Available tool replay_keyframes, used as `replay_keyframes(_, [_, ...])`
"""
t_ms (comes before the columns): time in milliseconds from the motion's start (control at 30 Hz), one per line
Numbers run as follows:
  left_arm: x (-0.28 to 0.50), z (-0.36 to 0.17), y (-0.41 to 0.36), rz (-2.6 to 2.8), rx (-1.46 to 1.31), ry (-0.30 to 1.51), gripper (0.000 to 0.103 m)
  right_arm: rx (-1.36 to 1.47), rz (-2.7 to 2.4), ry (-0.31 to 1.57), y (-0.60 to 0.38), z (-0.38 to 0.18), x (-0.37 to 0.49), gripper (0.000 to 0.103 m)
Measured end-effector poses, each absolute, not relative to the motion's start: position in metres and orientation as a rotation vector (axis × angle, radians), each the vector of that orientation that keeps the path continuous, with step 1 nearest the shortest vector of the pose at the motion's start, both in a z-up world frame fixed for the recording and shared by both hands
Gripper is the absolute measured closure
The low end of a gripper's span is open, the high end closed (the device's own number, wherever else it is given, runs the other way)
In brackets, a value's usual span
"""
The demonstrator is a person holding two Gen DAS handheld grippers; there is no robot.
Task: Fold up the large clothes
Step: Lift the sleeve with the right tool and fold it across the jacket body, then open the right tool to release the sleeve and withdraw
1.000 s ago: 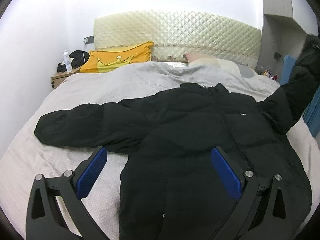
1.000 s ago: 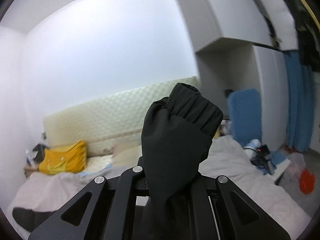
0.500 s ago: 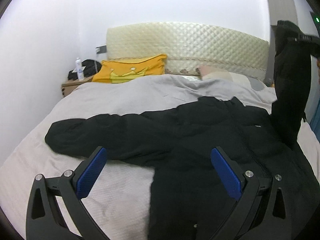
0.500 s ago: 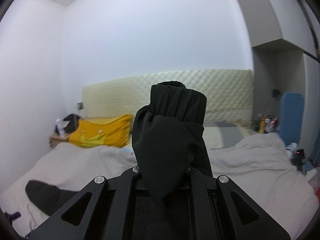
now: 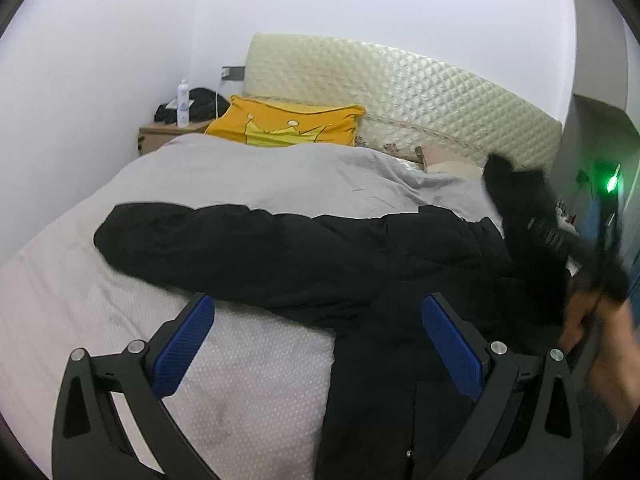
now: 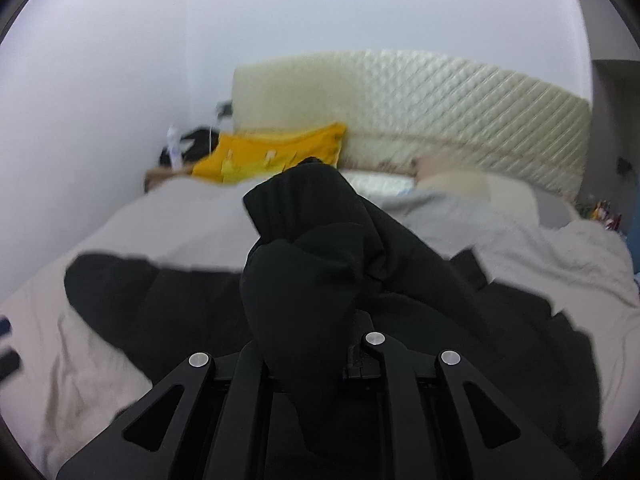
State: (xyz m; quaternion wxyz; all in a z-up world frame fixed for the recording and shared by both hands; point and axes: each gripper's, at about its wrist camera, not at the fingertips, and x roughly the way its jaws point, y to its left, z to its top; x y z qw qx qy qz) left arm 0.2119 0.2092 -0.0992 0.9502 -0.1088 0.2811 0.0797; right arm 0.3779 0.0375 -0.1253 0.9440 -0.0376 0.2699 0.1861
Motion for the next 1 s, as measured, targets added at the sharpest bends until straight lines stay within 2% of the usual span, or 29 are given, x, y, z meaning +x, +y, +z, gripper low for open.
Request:
replay_keyframes(233, [0.215,-0.1,0.204,0.161,-0.231,0.586,0.0,-0.112,0.377,0.675,0.067,-0.181,0.384,0.091])
replay_keyframes(333, [0.214,-0.099,0.201,0.163,-0.217,0.59,0.0,-0.11,0.379,0.709,0.07,-0.195,0.384,0.086])
replay_keyframes(433, [0.212,-0.098,0.197,0.164,-0.212,0.592,0.0,-0.116,0.387,0.739,0.071,-0.203,0.386,0.074])
replay_keyframes(500, [0.213,-0.098,0.196,0.166,-0.208,0.6,0.0,-0.112,0.401,0.744,0.073,-0.205,0.385,0.051])
replay_keyframes(600, [0.217,-0.099,0.193,0.167,-0.198,0.617,0.0,-0.088,0.429,0.742,0.074,-0.201,0.381,0.033])
replay_keyframes(833, [0.222,-0.091,0.182,0.174,-0.157,0.64,0.0,0.001,0.487,0.702,0.063,-0.171,0.363,0.029])
replay_keyframes(1000, [0.209,-0.062,0.174,0.186,-0.157,0.577,0.0,-0.02,0.48,0.656,0.049,-0.135,0.35,0.029])
